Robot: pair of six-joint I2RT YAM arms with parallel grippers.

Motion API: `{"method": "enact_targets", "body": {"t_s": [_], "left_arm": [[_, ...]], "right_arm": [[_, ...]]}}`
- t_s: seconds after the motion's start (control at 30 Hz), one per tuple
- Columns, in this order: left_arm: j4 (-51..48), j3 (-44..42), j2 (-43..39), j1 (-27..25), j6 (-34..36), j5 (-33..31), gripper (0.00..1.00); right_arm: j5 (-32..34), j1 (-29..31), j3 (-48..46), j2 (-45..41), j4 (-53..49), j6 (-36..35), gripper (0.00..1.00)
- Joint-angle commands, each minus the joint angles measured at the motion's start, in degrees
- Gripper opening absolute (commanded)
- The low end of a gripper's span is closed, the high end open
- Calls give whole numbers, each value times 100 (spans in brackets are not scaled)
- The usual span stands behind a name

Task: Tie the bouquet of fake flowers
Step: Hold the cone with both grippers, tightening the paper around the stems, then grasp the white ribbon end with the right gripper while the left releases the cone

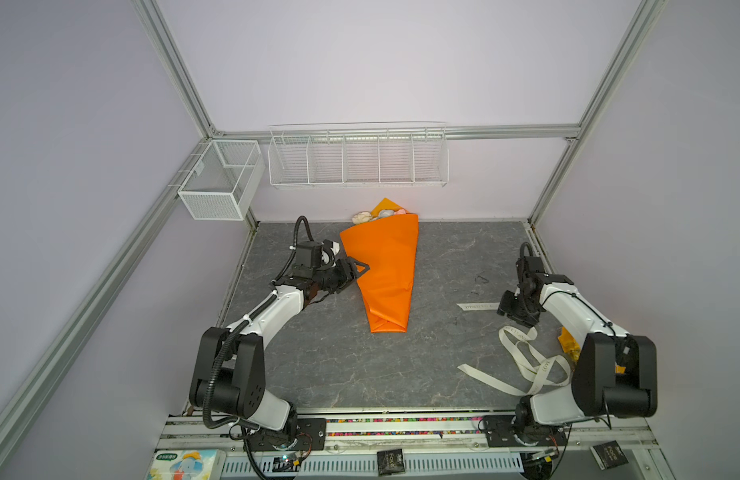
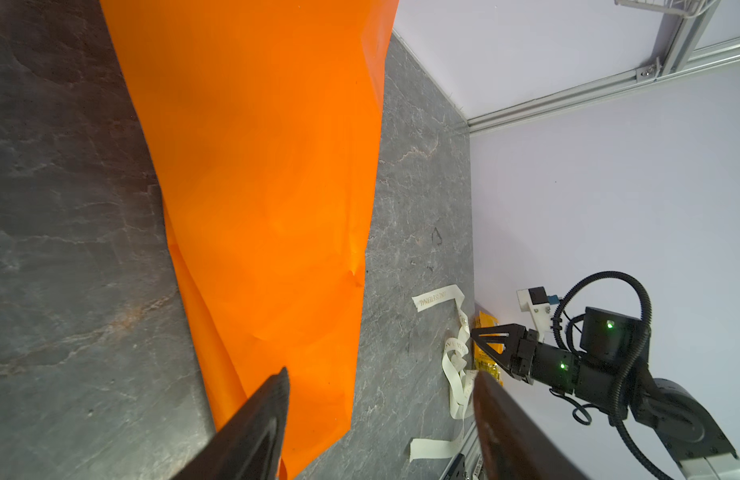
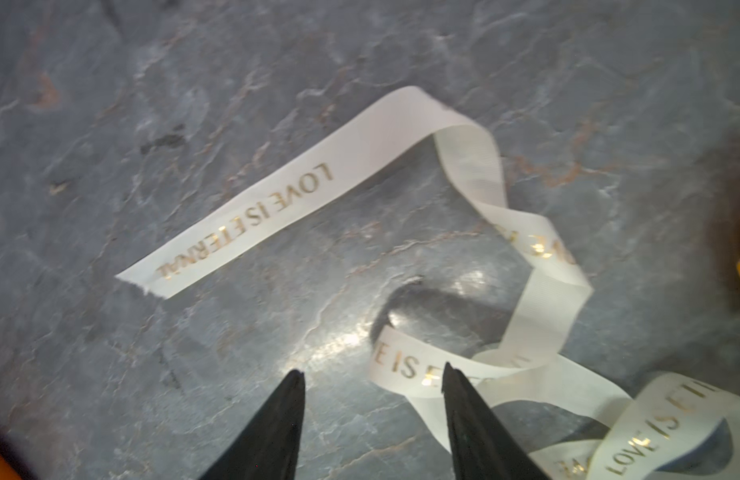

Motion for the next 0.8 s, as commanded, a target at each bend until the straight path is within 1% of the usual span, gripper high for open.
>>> {"method": "enact_targets", "body": {"t_s": [0.0,0.03,0.17,0.2,0.27,0.33,0.43,0.5,0.57,0.63,0.77], "left_arm": [[-121,-101,-210,-72,166,140,68],[-129,-101,-221,-89,194,182,67],[-199,-92,-248,-160,249,214,66],[-208,-92,-258,-178,250,213,66],[-209,-110,-274,-210,251,224,66],[-211,-110,-300,-248,249,223,66],[-218,-77,-319,-301,275,259,66],[-197,-75,-334,-319,301,267,66],[-215,-67,-359,-319,345,249,66],[-375,-22,-371,-316,447,215,66],[-478,17,-405,-317,592,153,66]], "right_arm": [[222,-250,-174,-58,-205,-107,58],[252,-351,-205,-43,-184,-172,59],[-178,-914,-346,46,-34,-255,59],[-233,-1010,-388,72,18,-247,59],[-123,-1193,-450,130,145,-203,59],[-289,-1303,-391,212,308,-370,60],[-181,-1322,-193,506,527,-593,60],[-188,-1339,-27,856,737,-772,58],[-24,-1326,266,1146,599,-824,56],[-151,-1343,285,1256,779,-901,56],[-99,-1313,593,1669,649,-1171,54]]}}
